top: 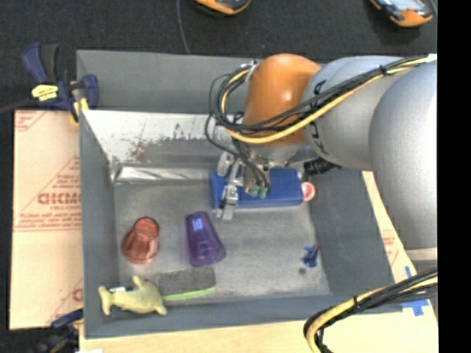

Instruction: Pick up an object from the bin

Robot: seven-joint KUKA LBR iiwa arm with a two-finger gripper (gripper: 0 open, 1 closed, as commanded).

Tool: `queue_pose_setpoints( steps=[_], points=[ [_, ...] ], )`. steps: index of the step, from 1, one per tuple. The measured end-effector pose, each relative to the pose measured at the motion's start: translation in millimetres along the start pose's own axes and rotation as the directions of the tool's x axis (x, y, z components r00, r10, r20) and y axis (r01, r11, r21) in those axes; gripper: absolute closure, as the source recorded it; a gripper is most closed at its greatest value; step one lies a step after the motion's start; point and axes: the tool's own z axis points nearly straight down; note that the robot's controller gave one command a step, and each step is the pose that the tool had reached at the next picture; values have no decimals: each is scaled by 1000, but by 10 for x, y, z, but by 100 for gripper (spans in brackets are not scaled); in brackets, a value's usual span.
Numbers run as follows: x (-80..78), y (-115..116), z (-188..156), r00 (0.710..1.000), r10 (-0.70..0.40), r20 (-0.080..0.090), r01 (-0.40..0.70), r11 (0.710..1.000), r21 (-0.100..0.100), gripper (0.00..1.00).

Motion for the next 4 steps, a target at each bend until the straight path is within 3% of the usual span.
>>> queue_pose_setpoints(
  steps=[1, 2, 3, 4],
  points=[
    [438, 242, 67, 995, -95, -3, 95, 995, 0, 0],
    [191, -234, 340, 995, -102, 2, 102, 995, -1, 0],
    [401, 60, -188, 997, -81, -4, 81, 997, -3, 0],
    [403, 90, -324, 994, -111, -3, 111, 994, -2, 0]
  ],
)
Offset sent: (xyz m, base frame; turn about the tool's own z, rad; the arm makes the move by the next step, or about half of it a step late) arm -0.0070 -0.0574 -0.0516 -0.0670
